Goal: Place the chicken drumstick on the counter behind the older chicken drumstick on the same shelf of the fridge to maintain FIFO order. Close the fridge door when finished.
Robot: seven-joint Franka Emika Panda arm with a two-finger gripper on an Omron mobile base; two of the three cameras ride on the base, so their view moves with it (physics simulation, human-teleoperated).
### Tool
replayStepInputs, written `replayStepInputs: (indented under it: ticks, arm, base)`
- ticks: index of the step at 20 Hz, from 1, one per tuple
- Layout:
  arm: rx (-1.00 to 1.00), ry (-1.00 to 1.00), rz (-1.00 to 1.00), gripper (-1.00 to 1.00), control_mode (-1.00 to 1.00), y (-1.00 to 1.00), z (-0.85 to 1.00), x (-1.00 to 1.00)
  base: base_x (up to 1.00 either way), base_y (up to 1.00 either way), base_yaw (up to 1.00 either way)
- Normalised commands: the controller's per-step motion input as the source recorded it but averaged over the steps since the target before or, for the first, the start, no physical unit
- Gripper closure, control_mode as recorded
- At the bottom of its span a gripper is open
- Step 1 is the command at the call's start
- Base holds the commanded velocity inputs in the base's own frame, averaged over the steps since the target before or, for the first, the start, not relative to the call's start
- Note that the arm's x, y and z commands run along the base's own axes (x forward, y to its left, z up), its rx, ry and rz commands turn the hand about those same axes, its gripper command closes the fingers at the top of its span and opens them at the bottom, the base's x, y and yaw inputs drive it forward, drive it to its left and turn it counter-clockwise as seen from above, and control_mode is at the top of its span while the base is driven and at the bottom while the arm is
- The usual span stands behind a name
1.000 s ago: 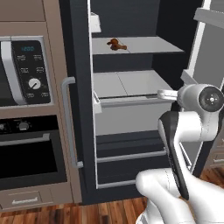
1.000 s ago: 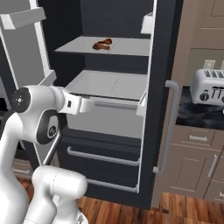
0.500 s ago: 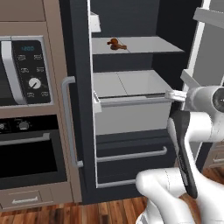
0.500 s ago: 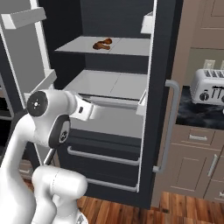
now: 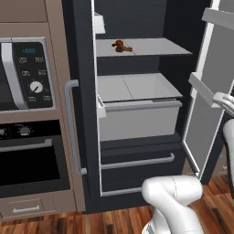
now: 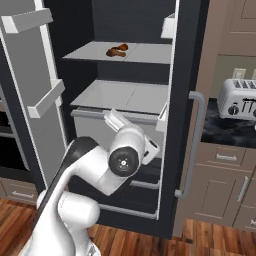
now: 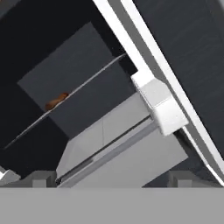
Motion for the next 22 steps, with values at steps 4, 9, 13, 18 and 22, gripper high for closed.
replayStepInputs:
  ticks: [4, 9, 13, 18, 22]
  arm:
    - [0.38, -0.21, 0.0, -1.0, -1.0, -1.0, -0.13, -0.49]
    - [0.38, -0.08, 0.0, -1.0, -1.0, -1.0, 0.0, -0.29]
    - [0.38, 0.0, 0.03, -1.0, -1.0, -1.0, 0.0, 0.15]
    - [0.34, 0.0, 0.07, -1.0, -1.0, -1.0, -0.09, 0.46]
    - [0.28, 0.0, 0.09, -1.0, -1.0, -0.84, -0.29, 0.58]
  base:
    - [0.0, 0.0, 0.0]
    - [0.0, 0.0, 0.0]
    - [0.0, 0.0, 0.0]
    - [0.0, 0.0, 0.0]
    - [0.0, 0.0, 0.0]
